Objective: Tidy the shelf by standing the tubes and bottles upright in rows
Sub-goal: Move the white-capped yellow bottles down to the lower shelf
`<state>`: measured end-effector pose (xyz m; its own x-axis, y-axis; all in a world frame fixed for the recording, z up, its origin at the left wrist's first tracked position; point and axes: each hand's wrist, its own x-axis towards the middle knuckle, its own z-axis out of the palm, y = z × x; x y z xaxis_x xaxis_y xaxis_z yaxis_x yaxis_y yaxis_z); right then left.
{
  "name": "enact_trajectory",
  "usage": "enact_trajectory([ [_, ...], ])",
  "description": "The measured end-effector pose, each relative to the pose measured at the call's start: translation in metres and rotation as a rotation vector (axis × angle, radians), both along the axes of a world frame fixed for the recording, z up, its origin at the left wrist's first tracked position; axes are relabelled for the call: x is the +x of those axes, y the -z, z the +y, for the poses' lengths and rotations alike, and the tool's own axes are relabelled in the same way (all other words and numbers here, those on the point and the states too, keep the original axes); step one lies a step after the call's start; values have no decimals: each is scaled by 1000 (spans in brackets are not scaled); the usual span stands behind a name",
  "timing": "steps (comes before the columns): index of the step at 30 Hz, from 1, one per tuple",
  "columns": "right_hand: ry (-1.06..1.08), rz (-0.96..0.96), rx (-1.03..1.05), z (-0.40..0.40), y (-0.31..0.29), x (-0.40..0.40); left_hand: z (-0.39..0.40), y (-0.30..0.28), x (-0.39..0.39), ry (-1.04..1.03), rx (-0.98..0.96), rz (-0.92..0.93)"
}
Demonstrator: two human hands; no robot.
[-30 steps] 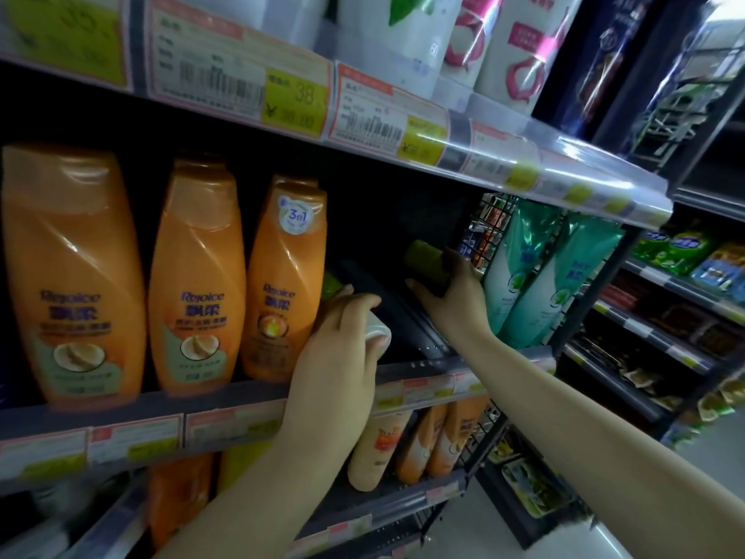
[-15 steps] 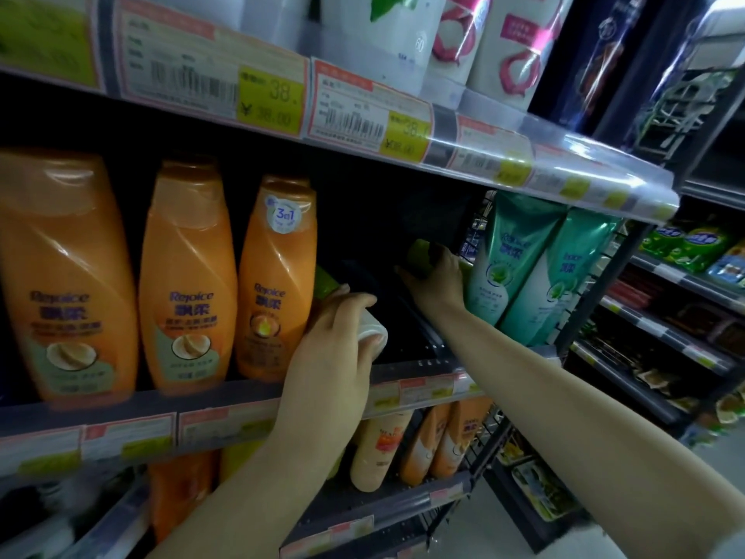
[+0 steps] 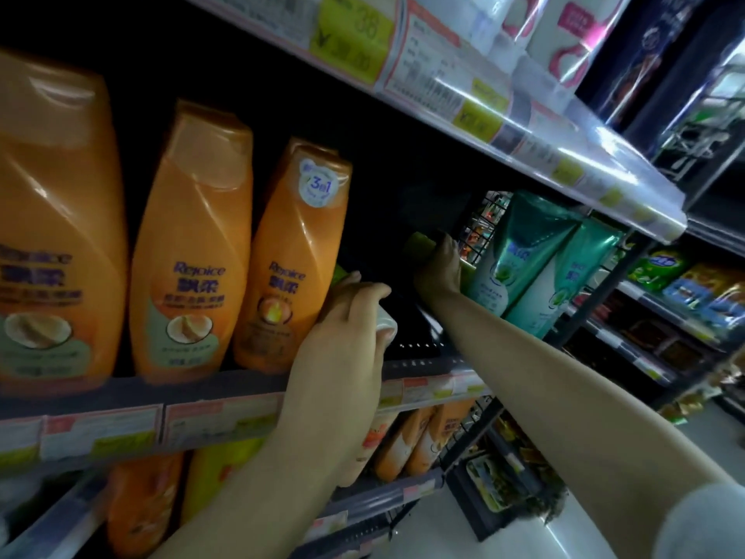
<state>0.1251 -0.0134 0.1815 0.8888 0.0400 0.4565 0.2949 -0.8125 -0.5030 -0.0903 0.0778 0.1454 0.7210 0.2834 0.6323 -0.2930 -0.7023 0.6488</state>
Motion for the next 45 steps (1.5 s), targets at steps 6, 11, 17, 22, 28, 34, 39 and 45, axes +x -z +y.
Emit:
enact_trajectory([
  [6, 109, 56, -87, -2, 9, 13, 0, 2, 4, -5, 2, -16],
  [11, 201, -8, -215, -1, 7, 13, 1, 3, 5, -15, 13, -36],
  [17, 149, -169, -138, 0, 6, 7, 2, 5, 4, -21, 32, -44],
  [22, 121, -94, -295, -2, 6, 5, 2, 4, 4, -7, 13, -17],
  [28, 68, -93, -381, 5, 2, -9, 2, 4, 4, -16, 49, -6],
  [34, -36, -58, -276, 0, -1, -10, 2, 4, 2, -29, 75, 11],
  [39, -149, 4, -295, 3, -6, -23, 2, 3, 1, -44, 89, 15],
  [45, -350, 36, -370, 0, -15, -48, 2, 4, 1, -53, 102, 10],
])
